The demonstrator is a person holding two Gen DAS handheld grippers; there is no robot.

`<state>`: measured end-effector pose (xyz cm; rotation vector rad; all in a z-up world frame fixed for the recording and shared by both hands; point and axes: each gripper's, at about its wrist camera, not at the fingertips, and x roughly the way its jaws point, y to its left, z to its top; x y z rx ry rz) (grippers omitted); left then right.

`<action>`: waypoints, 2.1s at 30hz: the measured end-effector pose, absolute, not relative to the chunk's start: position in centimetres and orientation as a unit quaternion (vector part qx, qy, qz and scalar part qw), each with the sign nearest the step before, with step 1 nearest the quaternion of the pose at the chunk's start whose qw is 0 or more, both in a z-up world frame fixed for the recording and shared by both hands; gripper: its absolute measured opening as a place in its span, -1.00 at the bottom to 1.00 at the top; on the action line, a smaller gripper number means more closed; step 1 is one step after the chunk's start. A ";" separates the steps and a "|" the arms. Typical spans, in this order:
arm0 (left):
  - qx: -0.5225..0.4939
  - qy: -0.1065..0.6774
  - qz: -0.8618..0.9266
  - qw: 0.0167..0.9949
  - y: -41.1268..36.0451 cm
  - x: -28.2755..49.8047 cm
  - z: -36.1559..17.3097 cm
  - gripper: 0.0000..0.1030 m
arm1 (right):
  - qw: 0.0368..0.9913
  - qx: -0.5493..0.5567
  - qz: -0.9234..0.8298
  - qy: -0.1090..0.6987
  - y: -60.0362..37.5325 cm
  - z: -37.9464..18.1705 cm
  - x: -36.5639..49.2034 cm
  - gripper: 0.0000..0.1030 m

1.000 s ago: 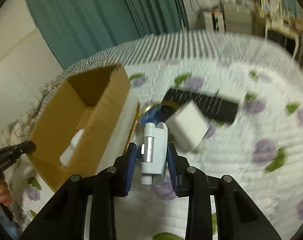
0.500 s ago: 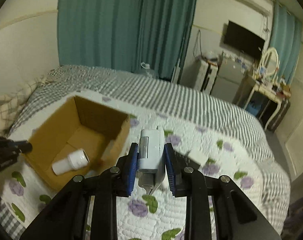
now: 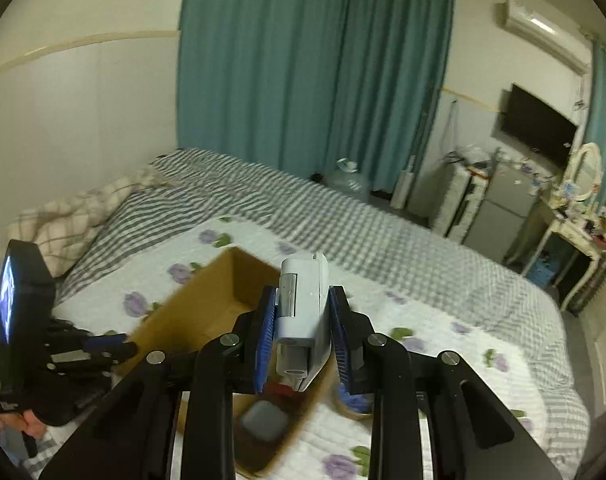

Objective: Organize rigid objects
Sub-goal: 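Carry the phone stand into the box and open the right gripper, then lower the right gripper onto the white square charger and close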

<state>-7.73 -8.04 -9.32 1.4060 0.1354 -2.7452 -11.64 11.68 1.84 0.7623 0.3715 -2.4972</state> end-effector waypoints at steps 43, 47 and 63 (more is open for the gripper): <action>0.452 0.036 -0.891 0.030 -8.1 -7.8 -9.1 -0.85 | 0.172 0.331 -0.911 0.174 14.3 -1.4 -12.3 0.59; 0.452 0.034 -0.891 0.031 -8.1 -7.8 -9.1 -0.85 | 0.136 0.314 -0.921 0.186 16.7 -0.2 -10.9 0.61; 0.454 0.031 -0.890 0.038 -7.8 -7.6 -9.1 -0.85 | 0.076 0.344 -0.918 0.183 21.0 -6.1 -12.5 0.61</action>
